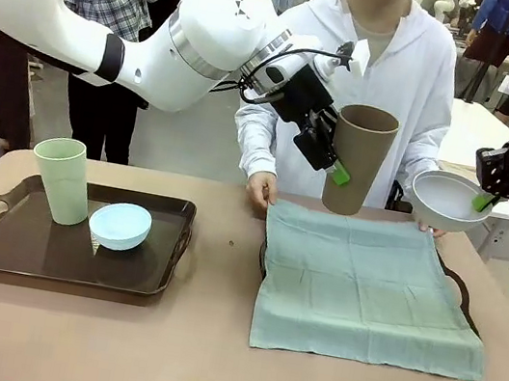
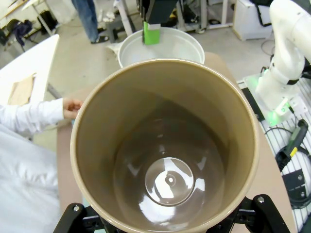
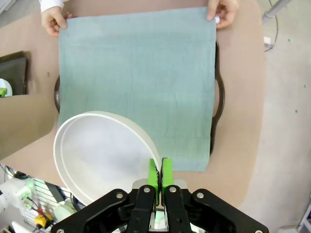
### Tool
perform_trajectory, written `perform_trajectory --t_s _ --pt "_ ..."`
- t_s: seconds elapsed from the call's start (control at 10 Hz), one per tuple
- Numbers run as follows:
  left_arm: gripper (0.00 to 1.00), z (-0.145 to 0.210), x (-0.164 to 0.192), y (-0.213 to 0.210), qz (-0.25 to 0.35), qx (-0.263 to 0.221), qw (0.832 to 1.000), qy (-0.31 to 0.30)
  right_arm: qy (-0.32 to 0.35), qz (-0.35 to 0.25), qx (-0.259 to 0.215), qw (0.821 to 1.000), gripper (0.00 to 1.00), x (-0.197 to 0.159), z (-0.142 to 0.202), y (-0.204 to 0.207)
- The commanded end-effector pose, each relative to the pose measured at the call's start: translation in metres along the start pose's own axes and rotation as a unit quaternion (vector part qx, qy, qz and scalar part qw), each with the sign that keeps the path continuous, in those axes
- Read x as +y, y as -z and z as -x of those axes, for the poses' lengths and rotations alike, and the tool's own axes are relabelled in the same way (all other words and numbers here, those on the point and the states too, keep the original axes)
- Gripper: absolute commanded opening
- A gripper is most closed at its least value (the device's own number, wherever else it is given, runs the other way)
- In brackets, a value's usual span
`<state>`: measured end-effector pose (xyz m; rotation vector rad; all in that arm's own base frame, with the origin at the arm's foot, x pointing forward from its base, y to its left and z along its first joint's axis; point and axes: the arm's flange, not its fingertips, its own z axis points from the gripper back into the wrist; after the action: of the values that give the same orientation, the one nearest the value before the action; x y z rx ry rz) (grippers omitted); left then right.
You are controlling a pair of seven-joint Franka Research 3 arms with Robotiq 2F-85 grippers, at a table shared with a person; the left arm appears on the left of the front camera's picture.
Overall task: Set up a tray with a mat and arrange the tableware.
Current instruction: Place the Picnic Bowl and Reusable plastic cup back onto the Handle tray in front of the human's position.
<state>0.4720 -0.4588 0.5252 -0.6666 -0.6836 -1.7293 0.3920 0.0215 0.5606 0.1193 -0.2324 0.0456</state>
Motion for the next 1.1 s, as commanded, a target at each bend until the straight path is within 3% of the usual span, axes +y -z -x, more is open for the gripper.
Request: perform_trajectory --t_s 0.0,0.6,0.7,0.8,1.0 --pt "0.00 -0.002 0.000 -0.003 0.003 -0.002 1.000 0.005 -0.003 0.001 0.000 1.000 0.00 0.000 0.001 0.000" --pt "0.00 -0.002 0.000 -0.003 0.003 -0.002 1.000 0.005 -0.003 0.001 0.000 1.000 0.00 0.000 0.001 0.000" --pt "0.83 0.000 0.000 0.000 0.000 0.000 1.000 0.000 0.000 0.000 0.000 1.000 0.04 0.000 0.000 0.000" --pt "0.83 0.019 0.009 0.013 0.003 0.009 1.000 0.006 0.006 0.008 0.008 1.000 0.04 -0.005 -0.012 0.021" --pt "0.83 0.053 0.024 0.031 0.007 -0.019 1.000 0.013 0.003 0.003 0.026 1.000 0.04 -0.006 -0.032 0.058"
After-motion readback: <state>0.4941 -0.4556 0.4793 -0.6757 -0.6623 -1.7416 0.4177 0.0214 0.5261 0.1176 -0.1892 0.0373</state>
